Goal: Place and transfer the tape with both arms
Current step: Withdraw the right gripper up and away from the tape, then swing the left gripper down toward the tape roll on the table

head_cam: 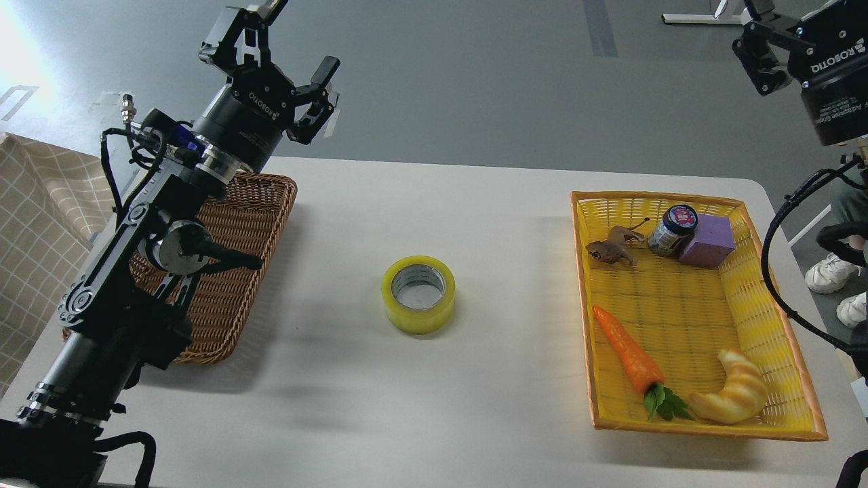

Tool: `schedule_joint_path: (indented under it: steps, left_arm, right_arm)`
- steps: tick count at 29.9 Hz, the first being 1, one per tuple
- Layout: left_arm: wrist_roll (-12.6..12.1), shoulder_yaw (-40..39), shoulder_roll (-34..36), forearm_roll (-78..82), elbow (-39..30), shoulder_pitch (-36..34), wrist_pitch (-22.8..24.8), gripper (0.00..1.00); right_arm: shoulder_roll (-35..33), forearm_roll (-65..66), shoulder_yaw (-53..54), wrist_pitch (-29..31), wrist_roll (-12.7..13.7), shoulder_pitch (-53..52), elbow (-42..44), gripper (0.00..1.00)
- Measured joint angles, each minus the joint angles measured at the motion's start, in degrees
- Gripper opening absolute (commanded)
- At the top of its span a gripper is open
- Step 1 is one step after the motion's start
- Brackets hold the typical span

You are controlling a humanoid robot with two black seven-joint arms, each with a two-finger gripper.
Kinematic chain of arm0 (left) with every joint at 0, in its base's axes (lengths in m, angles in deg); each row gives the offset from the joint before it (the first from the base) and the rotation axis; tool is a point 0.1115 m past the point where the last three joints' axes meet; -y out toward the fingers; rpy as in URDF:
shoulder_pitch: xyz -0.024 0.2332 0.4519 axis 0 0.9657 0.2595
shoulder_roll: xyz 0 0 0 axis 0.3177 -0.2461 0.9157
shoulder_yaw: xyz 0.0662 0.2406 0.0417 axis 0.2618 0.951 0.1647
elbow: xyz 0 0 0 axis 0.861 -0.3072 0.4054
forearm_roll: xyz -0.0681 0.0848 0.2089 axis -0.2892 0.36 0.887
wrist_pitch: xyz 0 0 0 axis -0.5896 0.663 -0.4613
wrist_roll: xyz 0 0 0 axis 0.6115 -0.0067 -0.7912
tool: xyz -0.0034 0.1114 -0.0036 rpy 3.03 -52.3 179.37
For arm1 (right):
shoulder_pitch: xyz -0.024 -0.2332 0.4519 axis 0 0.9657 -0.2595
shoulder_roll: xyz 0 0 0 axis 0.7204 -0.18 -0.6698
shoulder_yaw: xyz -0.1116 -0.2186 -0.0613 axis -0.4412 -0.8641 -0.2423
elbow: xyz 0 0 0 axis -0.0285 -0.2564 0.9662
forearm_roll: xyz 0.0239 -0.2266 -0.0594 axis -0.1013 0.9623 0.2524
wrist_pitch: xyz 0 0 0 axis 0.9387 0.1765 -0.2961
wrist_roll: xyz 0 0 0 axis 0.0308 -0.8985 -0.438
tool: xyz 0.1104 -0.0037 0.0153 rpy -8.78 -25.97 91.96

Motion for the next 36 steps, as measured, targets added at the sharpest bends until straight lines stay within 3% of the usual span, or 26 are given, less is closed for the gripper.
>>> schedule_joint_path:
  steps: [7,14,23,34,36]
  left_arm:
    - [0.7,0.3,-0.5,6.9,-1.5,0.0,-2.1,0.98]
    - [4.1,5.8,-1.8,24.2,-2.3,-0.3,-12.5,0.98]
    - [3.9,15.0,-1.3,42.7,-4.4,-0.9,-27.1,0.98]
    - [1.7,22.7,-1.0,66.7,-4.9,-0.9,-28.9,0.98]
    - [0.0,24.9,-0.8,70.4,-4.7,-0.7,-28.9,0.98]
  right_arm:
    - [0.1,-0.1,0.1,0.0,0.0,-0.3,0.7,1.00]
    - [0.1,-0.1,1.1,0.0,0.1,-0.7,1.6,1.00]
    - [0.1,-0.9,1.8,0.0,0.3,-1.2,1.7,1.00]
    - [0.1,-1.4,1.8,0.0,0.6,-3.4,2.3,1.00]
    - [0.2,-1.4,1.7,0.0,0.6,-3.8,2.6,1.00]
